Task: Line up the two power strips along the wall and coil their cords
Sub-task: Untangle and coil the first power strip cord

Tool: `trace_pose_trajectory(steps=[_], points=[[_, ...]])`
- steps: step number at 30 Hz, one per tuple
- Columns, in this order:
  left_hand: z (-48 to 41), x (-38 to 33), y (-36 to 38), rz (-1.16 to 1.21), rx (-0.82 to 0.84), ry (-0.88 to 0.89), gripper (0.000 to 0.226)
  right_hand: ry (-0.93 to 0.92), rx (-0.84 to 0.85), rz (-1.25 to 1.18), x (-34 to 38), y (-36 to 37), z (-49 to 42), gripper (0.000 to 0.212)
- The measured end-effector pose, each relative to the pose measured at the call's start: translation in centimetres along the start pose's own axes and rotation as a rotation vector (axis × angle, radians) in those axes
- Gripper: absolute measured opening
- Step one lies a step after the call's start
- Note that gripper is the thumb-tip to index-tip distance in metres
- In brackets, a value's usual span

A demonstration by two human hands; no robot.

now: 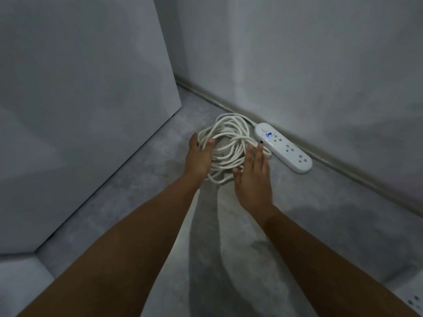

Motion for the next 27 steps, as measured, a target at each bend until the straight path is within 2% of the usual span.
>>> trace_pose_trajectory(steps=[5, 9, 13, 23, 27], points=[[0.5, -0.4, 0.1, 0.079, -0.194, -0.011, 0.041, -0.058, 0.007, 0.031, -0.8, -0.3, -1.7, 0.068], [1.2, 0.0, 0.1, -0.023, -0.225, -0.038, 0.026, -0.132, -0.012, 0.060, -2.0, -0.8, -1.9, 0.062], [1.9, 0.8, 0.3, -0.117, -0.217, -0.006, 0.034, -0.179, 0.006, 0.086, -2.6, -1.1, -1.7, 0.060], [2.4, 0.7, 0.5, 0.092, -0.059, -0.065, 0.058, -0.135, 0.016, -0.003, -2.7, -2.1, 0.0, 0.062], [2.7, 0.7, 0.4, 0.132, 0.003, -0.095, 0.075, -0.134, 0.045, 0.030, -2.3, -2.0, 0.5, 0.066]])
Point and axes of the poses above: each hand's wrist, its own z-axis away from the middle knuckle, its own y-axis out of the palm, x = y × z, the point moved 5 cm from there along -z, towards the middle knuckle, and after that the axes turned 6 degrees about -x, right-handed, at the moved point
